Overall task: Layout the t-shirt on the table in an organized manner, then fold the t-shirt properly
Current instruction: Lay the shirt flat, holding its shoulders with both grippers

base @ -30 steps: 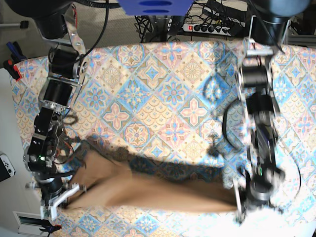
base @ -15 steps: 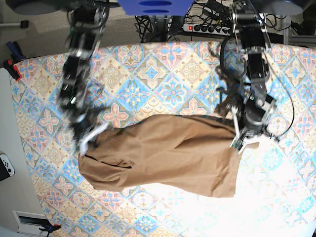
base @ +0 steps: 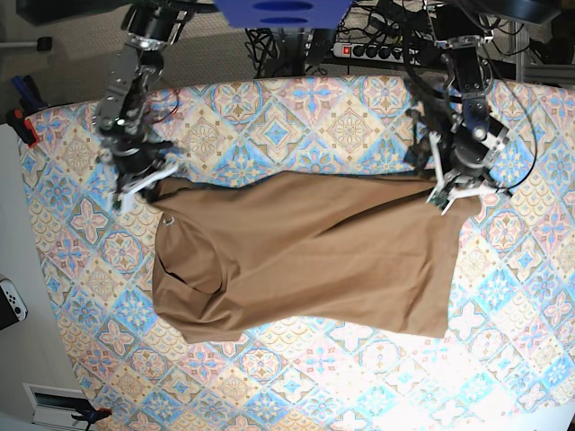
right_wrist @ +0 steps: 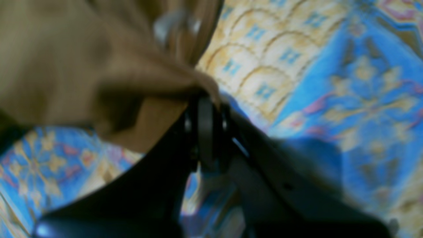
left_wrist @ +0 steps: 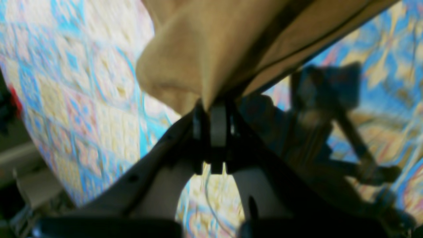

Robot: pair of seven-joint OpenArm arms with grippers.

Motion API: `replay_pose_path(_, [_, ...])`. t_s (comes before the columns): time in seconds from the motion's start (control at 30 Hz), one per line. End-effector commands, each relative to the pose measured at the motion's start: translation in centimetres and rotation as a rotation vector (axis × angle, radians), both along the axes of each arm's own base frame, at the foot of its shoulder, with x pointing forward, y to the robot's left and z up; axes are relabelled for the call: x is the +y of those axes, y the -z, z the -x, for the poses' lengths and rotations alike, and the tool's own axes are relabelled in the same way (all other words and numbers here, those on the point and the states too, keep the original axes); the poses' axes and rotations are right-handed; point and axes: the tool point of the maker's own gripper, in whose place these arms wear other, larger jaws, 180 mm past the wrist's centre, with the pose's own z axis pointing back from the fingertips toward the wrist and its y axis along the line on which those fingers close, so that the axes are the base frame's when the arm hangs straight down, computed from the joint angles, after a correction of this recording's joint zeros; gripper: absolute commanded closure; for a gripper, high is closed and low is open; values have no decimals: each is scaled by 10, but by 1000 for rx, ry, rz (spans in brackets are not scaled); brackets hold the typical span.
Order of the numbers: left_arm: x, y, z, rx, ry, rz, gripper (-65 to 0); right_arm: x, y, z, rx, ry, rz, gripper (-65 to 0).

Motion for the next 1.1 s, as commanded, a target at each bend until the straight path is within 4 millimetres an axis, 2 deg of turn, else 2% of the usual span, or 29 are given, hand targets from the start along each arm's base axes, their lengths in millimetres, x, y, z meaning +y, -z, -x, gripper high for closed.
replay_pose_path(0.0, [6,-11,-5,-31,6,-20,0,-3,-11,-4,-43,-5,11,0])
replay_pose_path(0.07, [16,-10,1,-21,-19,-29,0,-4,-8,2,-30,-1,12,0])
replay_pose_path(0.17, [29,-12,7,-21,-61,-39,0,-25,-6,14,-15,53,26,0])
replay_pose_path(0.3, [42,-6,22,6,-101,-45,0,-35,-7,16,-18,84,32,0])
replay_pose_path(0.43, [41,3,36,45,-101,-43,0,-36,-5,20,-12,89,28,0])
replay_pose_path(0.53, [37,6,39,53,-101,-30,0,-31,1,26,4,87,20,0])
replay_pose_path(0.77, [33,10,42,61,-104,-22,0,-30,-7,23,-16,84,25,0])
replay_pose_path(1.0, [34,19,58,103,-106,-24,0,-29,0,33,11,80,26,0])
replay_pose_path(1.03, [34,18,60,105,-106,-26,-9,-29,0,34,13,80,26,0])
replay_pose_path(1.07, [34,19,61,108,-106,-25,-59,-28,1,34,14,80,26,0])
